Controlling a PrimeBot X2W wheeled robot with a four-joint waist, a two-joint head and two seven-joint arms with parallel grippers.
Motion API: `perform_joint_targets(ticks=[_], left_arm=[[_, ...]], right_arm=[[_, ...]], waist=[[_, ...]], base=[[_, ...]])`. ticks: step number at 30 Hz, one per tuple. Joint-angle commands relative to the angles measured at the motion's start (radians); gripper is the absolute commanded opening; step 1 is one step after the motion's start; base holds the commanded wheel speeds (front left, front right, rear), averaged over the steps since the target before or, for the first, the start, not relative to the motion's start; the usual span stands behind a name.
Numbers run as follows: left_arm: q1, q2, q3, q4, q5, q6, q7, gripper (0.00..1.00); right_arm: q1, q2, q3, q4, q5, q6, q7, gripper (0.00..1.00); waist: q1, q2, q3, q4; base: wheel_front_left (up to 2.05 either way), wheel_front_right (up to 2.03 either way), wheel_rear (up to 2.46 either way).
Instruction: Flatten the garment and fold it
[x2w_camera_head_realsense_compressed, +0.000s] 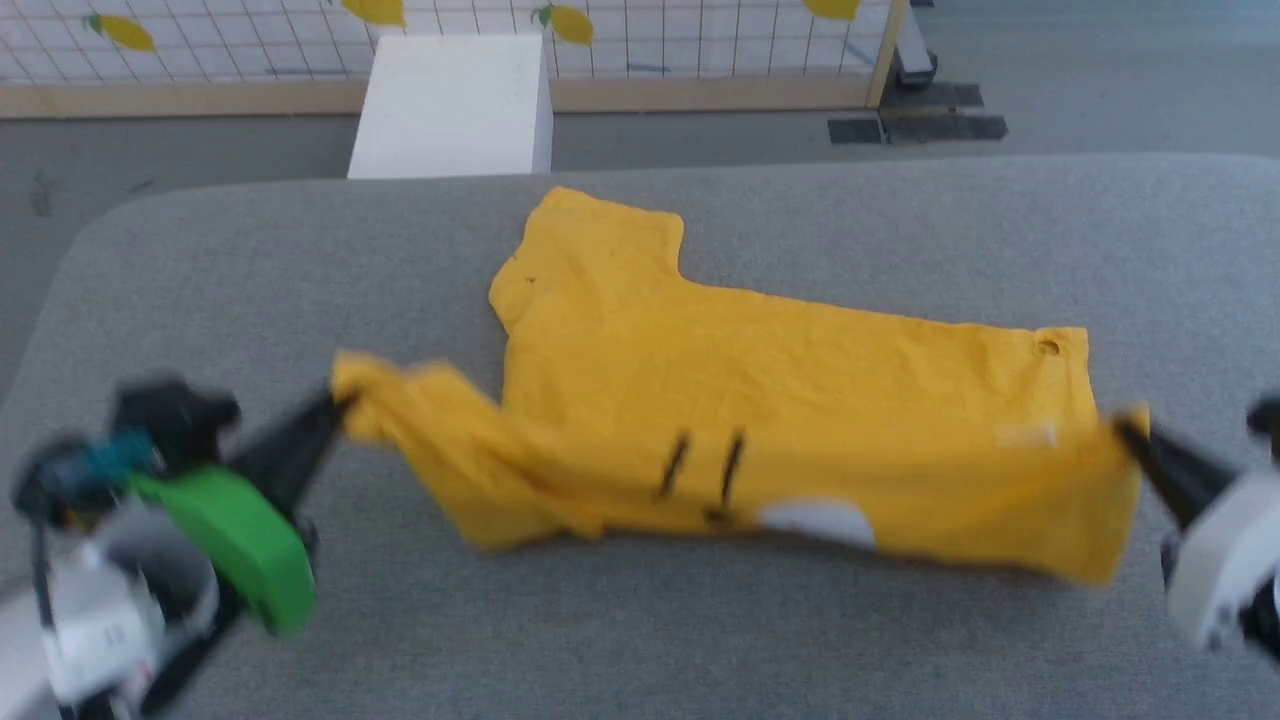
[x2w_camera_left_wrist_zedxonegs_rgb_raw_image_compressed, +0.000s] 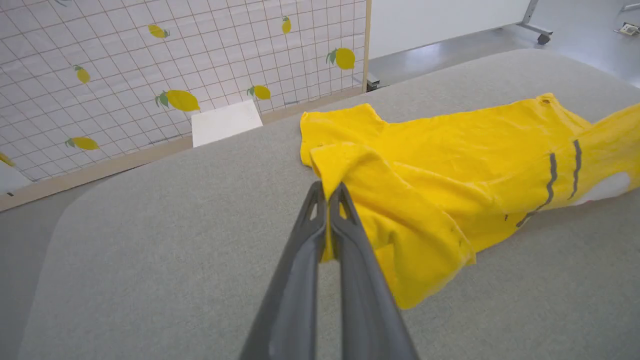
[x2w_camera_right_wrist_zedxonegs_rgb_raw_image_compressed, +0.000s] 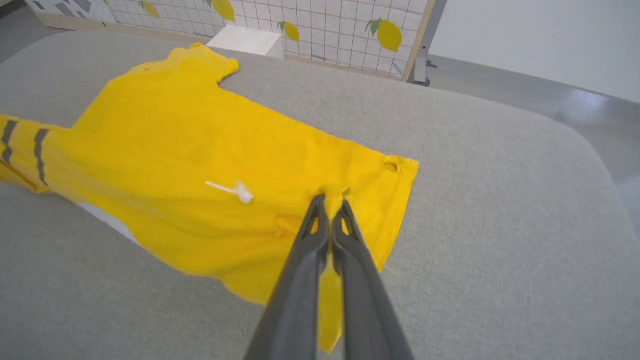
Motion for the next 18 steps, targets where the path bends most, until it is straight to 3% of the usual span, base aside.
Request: perform_joint_targets(ticks=[1, 8, 18], left_arm=[[-0.081, -0.001, 0.027, 0.025, 0.022, -0.025, 0.01, 0.0], [-0.455, -0.055, 0.116, 0.163, 0.149, -0.129, 0.042, 0.0], [-0.959, -0.181, 0.177, 0.341, 0.301, -0.241, 0.06, 0.0]], right_arm=[[-0.101, -0.015, 0.027, 0.009, -0.002, -0.002, -0.01, 0.0], [-0.602, -0.043, 0.165, 0.146, -0.053, -0.002, -0.039, 0.0], [-1.177, 0.023, 0.246, 0.399, -0.13, -0.002, -0.142, 0.0]], waist=[[0.0001, 0.0, 0.044, -0.018], [0.0001, 0.0, 0.137, -0.051], [0.0001, 0.0, 0.239, -0.086]], base=[[0.0, 0.0, 0.0], [0.0, 0.0, 0.0], [0.0, 0.0, 0.0]])
